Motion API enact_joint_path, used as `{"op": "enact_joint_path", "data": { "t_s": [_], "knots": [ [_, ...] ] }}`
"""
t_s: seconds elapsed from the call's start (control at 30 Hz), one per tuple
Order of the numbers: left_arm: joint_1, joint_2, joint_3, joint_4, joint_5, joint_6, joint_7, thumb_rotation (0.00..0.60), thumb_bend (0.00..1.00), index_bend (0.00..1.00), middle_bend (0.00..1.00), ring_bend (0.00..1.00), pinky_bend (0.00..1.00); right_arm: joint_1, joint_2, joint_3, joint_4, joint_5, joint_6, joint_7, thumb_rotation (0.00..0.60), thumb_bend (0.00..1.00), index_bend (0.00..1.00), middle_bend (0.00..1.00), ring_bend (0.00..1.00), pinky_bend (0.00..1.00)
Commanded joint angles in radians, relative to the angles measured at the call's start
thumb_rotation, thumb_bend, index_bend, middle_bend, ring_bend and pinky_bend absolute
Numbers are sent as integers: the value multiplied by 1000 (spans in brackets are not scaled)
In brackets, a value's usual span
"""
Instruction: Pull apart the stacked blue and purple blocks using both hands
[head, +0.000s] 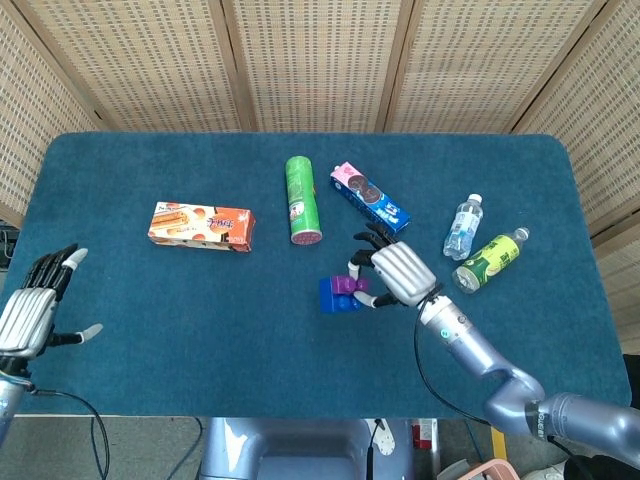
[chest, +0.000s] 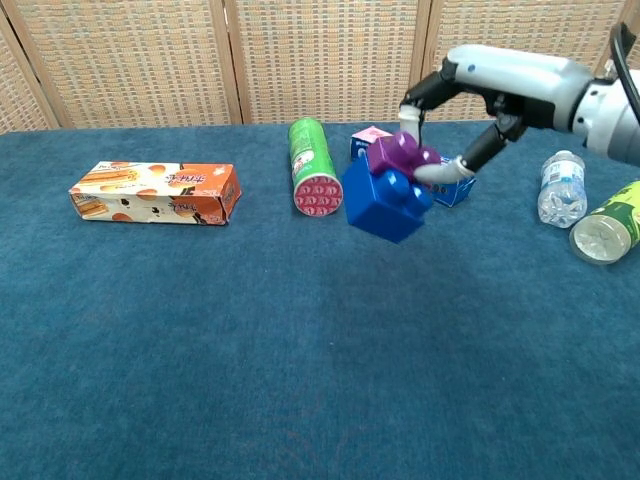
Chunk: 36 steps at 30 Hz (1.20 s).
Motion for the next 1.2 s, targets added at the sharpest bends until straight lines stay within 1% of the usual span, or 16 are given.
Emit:
{"op": "enact_joint_path", "data": {
  "t_s": [0.03,0.1,0.3,0.37,0.47,0.5,0.6,0.67,0.8,0.93,1.07,1.2],
  "knots": [
    [-147,-38,-58,53,8,-171,-100,600,0,0,0,0,0,38,-65,88,12,120,-23,45,600,347,600,591,154,48],
    [-209,-45,-82,43,-25,-260,-129,600,0,0,0,0,0,58,-100,112,32,173,-38,31,600,347,602,591,154,52],
    [-328,-95,-144,11,-103,-381,-159,600,0,0,0,0,0,97,-171,159,69,288,-64,-7,600,347,602,592,154,53],
    [-373,-109,-170,-9,-148,-427,-140,600,0,0,0,0,0,103,-192,171,68,326,-74,0,600,347,603,596,154,53],
    [-416,-118,-188,-38,-209,-472,-100,600,0,0,0,0,0,106,-206,176,65,345,-75,-2,600,347,603,597,154,53],
    [-435,-119,-193,-50,-239,-493,-69,600,0,0,2,0,0,107,-211,176,64,349,-72,-6,600,347,604,598,154,53],
    [-462,-118,-196,-66,-291,-520,-16,600,0,3,11,0,0,109,-218,179,64,353,-68,-12,600,347,606,600,154,53],
    [-493,-115,-196,-85,-363,-546,48,600,0,17,16,0,0,111,-227,185,60,364,-65,-13,600,347,606,600,154,53],
    [-545,-126,-197,-99,-484,-573,123,600,0,67,54,0,0,112,-234,193,46,392,-70,-14,600,347,606,601,154,53],
    [-602,-157,-197,-98,-599,-580,180,600,0,110,91,0,0,109,-252,199,47,426,-66,-15,600,348,606,601,154,53],
    [-648,-181,-193,-96,-669,-568,231,600,0,165,147,0,0,108,-265,200,56,440,-61,-23,600,347,606,602,154,53],
    [-703,-183,-178,-109,-768,-579,289,600,0,173,161,0,0,107,-274,206,55,459,-64,-23,600,347,607,602,154,53]
  ]
}}
